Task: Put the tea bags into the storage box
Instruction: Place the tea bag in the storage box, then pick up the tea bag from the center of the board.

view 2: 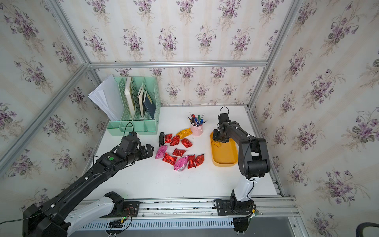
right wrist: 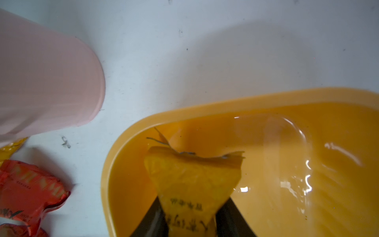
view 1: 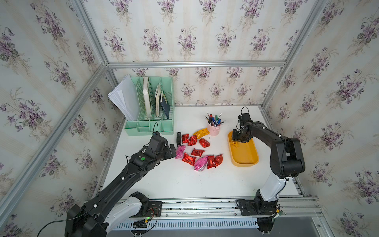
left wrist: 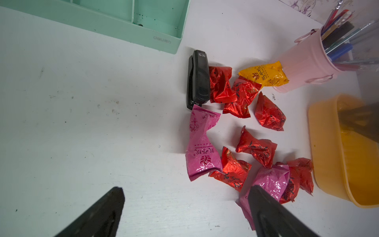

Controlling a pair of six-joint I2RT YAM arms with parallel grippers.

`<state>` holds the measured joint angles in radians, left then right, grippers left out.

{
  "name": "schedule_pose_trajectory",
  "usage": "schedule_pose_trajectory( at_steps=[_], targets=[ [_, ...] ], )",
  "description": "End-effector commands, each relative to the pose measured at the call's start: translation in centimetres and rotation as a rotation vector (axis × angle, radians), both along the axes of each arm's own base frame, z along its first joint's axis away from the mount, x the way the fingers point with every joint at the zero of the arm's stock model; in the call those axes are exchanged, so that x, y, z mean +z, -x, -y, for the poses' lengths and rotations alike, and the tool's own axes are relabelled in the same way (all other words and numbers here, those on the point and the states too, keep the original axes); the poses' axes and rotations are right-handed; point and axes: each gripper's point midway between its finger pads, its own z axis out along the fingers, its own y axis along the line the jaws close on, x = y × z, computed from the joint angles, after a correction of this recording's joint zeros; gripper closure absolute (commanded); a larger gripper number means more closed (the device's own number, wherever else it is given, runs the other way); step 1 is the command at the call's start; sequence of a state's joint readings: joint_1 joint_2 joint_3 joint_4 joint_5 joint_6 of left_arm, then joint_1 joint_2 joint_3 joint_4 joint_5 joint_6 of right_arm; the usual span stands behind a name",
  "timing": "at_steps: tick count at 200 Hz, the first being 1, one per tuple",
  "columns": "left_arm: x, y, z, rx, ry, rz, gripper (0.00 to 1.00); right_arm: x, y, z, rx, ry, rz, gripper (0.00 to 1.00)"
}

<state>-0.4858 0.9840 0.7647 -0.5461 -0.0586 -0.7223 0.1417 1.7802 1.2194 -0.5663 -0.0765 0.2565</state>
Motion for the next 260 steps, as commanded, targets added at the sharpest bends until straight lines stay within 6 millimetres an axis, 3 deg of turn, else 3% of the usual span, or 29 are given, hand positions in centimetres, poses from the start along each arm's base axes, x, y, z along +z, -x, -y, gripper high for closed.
schedule_pose_trajectory(
  at_steps=[1, 17, 45, 96, 99, 111, 130, 152, 226, 260],
  targets=[
    [-0.1, 0.5, -0.7, 0.025, -0.017, -0.006, 0.01, 2.1, -0.2, -0.1, -0.034, -0.017, 0.038, 0.45],
    [0.0, 0.7, -0.6, 0.0, -0.031, -0.007, 0.01, 3.9, 0.5, 0.2, -0.073, -0.017, 0.06, 0.37],
    [0.1, 0.8, -0.3, -0.053, -0.054, -0.01, 0.01, 6.0, 2.8, -1.6, -0.086, -0.043, 0.075, 0.34],
    [-0.2, 0.5, 0.7, -0.157, -0.082, 0.004, 0.01, 5.2, 9.7, -10.7, -0.117, -0.15, -0.004, 0.36],
    [-0.3, 0.5, 0.8, -0.165, -0.086, 0.005, 0.01, 5.0, 10.5, -11.9, -0.097, -0.153, -0.009, 0.36],
    [-0.5, 0.5, 0.9, -0.188, -0.099, 0.001, 0.01, 4.3, 12.1, -13.1, -0.133, -0.161, -0.02, 0.37],
    [-0.5, 1.0, 0.8, -0.203, -0.106, -0.015, 0.01, 2.8, 14.0, -13.6, -0.215, -0.169, -0.053, 0.38],
    [-0.4, 1.7, 0.9, -0.25, -0.114, 0.001, 0.01, 1.0, 15.0, -12.7, -0.292, -0.129, -0.064, 0.38],
    [-0.8, 3.2, -0.1, -0.282, -0.147, 0.026, 0.01, -2.2, 13.4, -11.8, -0.395, -0.025, -0.045, 0.35],
    [-0.9, 3.3, -0.1, -0.285, -0.143, 0.027, 0.01, -3.2, 13.4, -11.6, -0.385, 0.005, -0.049, 0.41]
  ],
)
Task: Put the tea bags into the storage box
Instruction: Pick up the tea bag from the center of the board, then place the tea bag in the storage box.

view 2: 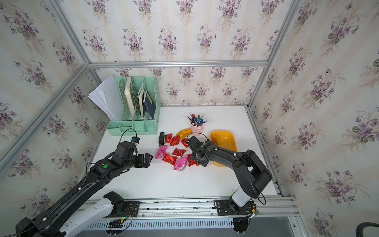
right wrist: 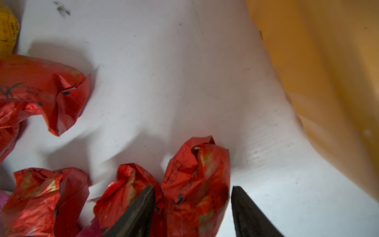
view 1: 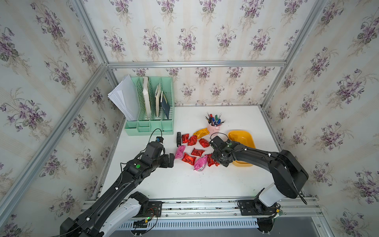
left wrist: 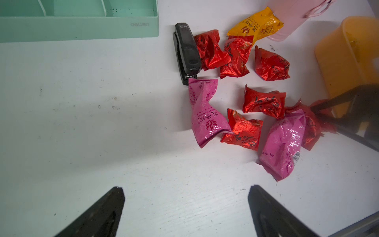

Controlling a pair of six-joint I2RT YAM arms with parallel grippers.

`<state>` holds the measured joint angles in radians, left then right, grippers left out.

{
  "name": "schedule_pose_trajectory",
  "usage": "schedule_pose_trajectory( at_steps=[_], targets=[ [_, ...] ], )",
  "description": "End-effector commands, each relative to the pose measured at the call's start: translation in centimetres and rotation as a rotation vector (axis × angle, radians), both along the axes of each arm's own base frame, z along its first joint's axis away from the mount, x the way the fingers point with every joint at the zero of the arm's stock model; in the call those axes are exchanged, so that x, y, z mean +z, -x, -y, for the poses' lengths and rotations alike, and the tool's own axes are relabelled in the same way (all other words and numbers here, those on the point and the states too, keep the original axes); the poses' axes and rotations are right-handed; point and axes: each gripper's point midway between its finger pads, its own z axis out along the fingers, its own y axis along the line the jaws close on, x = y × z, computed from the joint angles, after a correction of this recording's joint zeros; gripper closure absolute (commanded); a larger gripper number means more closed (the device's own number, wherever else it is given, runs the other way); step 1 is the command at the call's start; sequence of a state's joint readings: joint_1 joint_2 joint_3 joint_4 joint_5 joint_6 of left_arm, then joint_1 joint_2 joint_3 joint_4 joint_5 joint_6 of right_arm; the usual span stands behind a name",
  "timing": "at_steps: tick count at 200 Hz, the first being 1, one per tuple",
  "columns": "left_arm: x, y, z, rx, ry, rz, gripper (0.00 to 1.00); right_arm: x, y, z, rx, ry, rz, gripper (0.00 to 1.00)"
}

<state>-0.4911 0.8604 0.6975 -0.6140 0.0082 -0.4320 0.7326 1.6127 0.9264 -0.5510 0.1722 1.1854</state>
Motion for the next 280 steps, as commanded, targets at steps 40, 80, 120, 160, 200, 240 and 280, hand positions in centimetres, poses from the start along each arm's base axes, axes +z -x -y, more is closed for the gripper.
schedule_pose_trajectory(
  at_steps=[40, 80, 120, 160, 200, 240, 280],
  targets=[
    [-0.4, 0.4, 0.0, -0.006, 0.0, -0.013, 0.01, -0.2, -0.5, 0.7, 0.032, 0.06, 0.021, 0.71],
    [-0.5, 0.1, 0.2, 0.02, 0.031, -0.021, 0.01, 3.6, -2.1, -1.0, 0.154, 0.028, 0.097, 0.73],
    [-0.1, -1.1, 1.2, 0.04, 0.07, -0.031, 0.01, 9.0, -5.1, -0.9, 0.286, 0.018, 0.201, 0.74],
    [0.2, -2.7, 2.2, 0.096, 0.12, -0.058, 0.01, 11.1, -8.9, 6.7, 0.253, -0.03, 0.202, 0.75],
    [-0.6, -3.3, 2.9, 0.155, 0.172, -0.097, 0.01, 10.1, -10.7, 16.2, 0.157, 0.006, 0.178, 0.75],
    [-0.9, -3.7, 3.6, 0.192, 0.17, -0.115, 0.01, 6.6, -10.7, 19.3, 0.189, 0.085, 0.081, 0.75],
    [-0.5, -3.5, 4.9, 0.207, 0.154, -0.107, 0.01, 4.7, -11.8, 18.0, 0.197, 0.003, 0.076, 0.74]
  ],
)
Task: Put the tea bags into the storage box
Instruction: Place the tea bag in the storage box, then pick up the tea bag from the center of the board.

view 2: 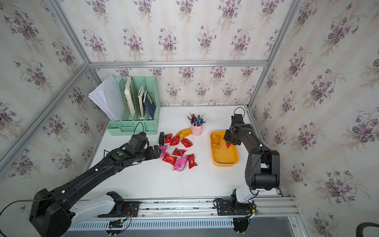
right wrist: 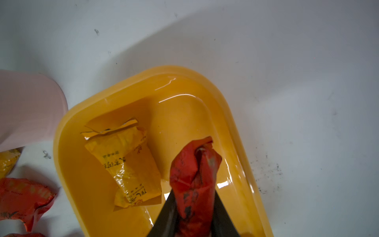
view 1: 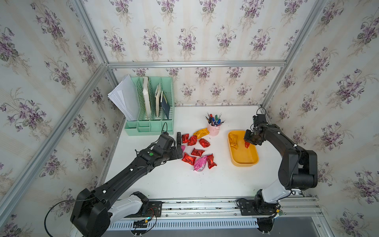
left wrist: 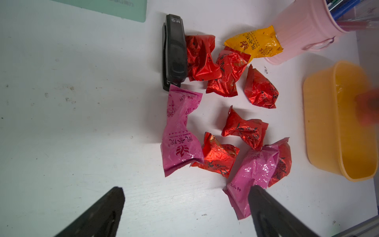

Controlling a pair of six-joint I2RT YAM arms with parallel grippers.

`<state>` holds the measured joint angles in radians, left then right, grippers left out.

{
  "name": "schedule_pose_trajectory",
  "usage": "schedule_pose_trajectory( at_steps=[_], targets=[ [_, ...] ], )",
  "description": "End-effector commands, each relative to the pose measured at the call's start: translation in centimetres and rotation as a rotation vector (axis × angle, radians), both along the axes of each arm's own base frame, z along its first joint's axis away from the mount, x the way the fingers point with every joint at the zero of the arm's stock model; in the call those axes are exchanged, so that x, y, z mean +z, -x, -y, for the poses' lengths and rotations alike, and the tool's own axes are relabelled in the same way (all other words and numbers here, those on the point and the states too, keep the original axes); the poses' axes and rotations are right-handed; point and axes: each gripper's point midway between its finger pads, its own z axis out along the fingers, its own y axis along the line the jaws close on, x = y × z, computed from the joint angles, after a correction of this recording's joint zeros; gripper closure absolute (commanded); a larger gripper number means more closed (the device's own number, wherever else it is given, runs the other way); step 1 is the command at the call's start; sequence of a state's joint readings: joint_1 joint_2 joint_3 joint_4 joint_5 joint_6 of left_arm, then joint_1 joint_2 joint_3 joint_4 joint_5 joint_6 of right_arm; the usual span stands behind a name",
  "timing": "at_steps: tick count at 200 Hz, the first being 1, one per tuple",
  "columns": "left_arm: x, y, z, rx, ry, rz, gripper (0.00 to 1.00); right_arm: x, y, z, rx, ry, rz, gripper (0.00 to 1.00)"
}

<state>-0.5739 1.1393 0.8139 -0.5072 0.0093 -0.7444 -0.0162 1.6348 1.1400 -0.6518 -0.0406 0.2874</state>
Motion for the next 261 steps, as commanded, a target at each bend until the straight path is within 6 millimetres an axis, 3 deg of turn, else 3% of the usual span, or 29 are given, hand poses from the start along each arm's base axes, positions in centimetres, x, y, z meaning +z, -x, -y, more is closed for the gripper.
schedule_pose_trajectory(
  at_steps=[1, 47, 64, 107, 139, 191, 229, 261],
  targets=[
    [0.5, -0.3, 0.3, 0.05, -0.003, 0.02, 0.01, -0.2, -1.3, -1.0, 0.03, -0.051, 0.027, 0.74],
    [0.0, 1.7, 0.5, 0.053, -0.026, 0.0, 0.01, -2.1, -2.3, -2.3, 0.03, -0.133, 0.007, 0.72],
    [0.1, 2.3, 0.0, 0.058, -0.028, -0.001, 0.01, -2.1, -2.3, -2.9, 0.039, -0.162, 0.008, 0.66],
    [1.2, 2.7, -1.2, 0.047, -0.063, 0.04, 0.01, 2.3, -1.7, -3.7, 0.062, -0.151, 0.106, 0.45],
    [1.1, 2.7, -1.3, 0.027, -0.083, 0.048, 0.01, 4.7, 1.4, -9.2, 0.225, -0.091, 0.149, 0.43],
    [1.3, 2.6, -1.0, -0.052, -0.13, 0.054, 0.01, 3.6, 9.1, -20.7, 0.437, -0.141, 0.117, 0.43],
    [2.1, 2.4, -0.9, -0.128, -0.181, 0.082, 0.01, 0.2, 12.8, -23.8, 0.476, -0.124, 0.048, 0.43],
    [1.8, 2.6, -0.5, -0.177, -0.186, 0.078, 0.01, -1.7, 12.7, -24.2, 0.45, -0.081, 0.047, 0.42]
  ],
)
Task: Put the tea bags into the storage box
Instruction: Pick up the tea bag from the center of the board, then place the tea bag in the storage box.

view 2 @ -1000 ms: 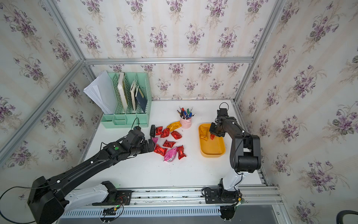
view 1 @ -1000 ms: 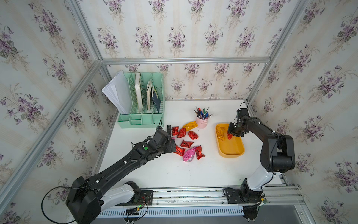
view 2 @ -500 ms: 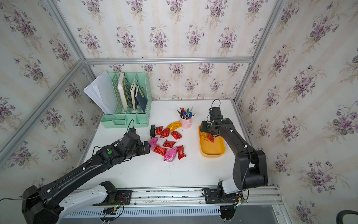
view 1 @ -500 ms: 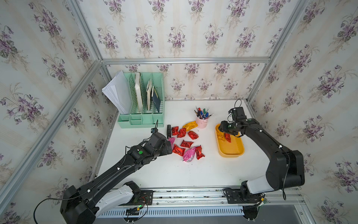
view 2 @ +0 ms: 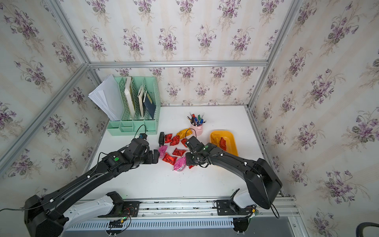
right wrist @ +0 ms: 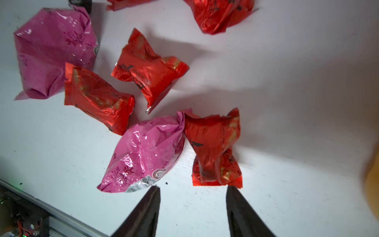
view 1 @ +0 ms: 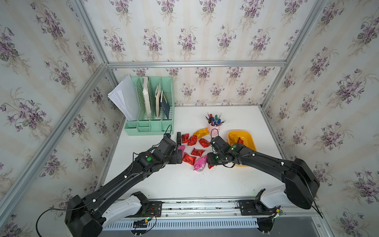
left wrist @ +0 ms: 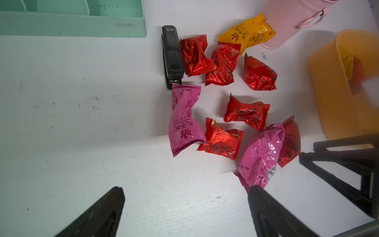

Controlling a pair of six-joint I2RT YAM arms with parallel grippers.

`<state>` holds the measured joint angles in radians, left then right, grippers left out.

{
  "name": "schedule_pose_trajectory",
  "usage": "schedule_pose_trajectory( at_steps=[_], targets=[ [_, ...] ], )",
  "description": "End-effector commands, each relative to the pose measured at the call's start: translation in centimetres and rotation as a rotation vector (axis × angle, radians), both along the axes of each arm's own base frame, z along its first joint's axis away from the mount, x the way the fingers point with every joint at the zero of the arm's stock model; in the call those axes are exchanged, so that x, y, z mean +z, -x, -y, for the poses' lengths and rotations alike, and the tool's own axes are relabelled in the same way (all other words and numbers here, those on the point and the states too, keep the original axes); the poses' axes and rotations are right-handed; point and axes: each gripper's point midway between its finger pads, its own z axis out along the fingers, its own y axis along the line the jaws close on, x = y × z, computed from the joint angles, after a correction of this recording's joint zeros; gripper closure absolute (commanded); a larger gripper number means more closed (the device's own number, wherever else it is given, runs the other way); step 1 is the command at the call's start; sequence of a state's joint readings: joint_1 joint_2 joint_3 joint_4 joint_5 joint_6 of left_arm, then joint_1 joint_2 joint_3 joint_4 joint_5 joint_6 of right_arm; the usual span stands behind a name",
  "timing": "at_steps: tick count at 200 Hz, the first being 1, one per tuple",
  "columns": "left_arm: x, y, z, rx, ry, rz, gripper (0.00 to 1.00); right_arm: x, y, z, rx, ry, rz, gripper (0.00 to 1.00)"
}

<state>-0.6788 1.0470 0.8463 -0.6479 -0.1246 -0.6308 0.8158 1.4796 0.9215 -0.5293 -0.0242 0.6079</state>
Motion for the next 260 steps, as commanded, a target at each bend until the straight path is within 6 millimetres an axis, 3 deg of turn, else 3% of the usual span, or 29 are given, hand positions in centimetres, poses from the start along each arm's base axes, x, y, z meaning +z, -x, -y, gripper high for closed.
schedule_pose_trajectory(
  at_steps=[1, 64, 104, 134, 180, 197, 219, 224, 260],
  targets=[
    [-0.2, 0.2, 0.2, -0.062, -0.029, -0.004, 0.01, -0.6, -1.2, 0.0, -0.079, 0.018, 0.043, 0.42],
    [0.1, 0.7, -1.0, -0.083, -0.056, 0.015, 0.01, -3.2, -3.5, -0.1, -0.09, 0.156, 0.056, 0.46],
    [-0.2, 0.6, -1.1, -0.084, -0.052, 0.022, 0.01, -4.0, -3.4, 0.8, -0.118, 0.201, 0.047, 0.66],
    [-0.8, -0.1, -0.2, -0.1, -0.041, 0.009, 0.01, -2.0, -3.5, 1.0, -0.13, 0.178, 0.079, 0.75],
    [-0.7, -2.8, 2.4, -0.094, 0.004, -0.001, 0.01, 3.8, -5.0, 2.1, -0.148, 0.114, 0.156, 0.81],
    [-0.8, -3.6, 3.6, -0.092, 0.031, -0.024, 0.01, 5.7, -6.1, 3.6, -0.171, 0.078, 0.166, 0.82],
    [-1.4, -4.1, 4.6, -0.078, 0.051, -0.071, 0.01, 7.5, -8.0, 7.6, -0.227, 0.057, 0.172, 0.82],
    [-1.6, -4.1, 4.7, -0.072, 0.055, -0.083, 0.01, 7.9, -9.0, 9.8, -0.281, 0.058, 0.175, 0.83],
    [-2.8, -3.7, 5.1, -0.018, 0.107, -0.138, 0.01, 8.4, -12.5, 19.6, -0.458, 0.052, 0.167, 0.83]
  ],
)
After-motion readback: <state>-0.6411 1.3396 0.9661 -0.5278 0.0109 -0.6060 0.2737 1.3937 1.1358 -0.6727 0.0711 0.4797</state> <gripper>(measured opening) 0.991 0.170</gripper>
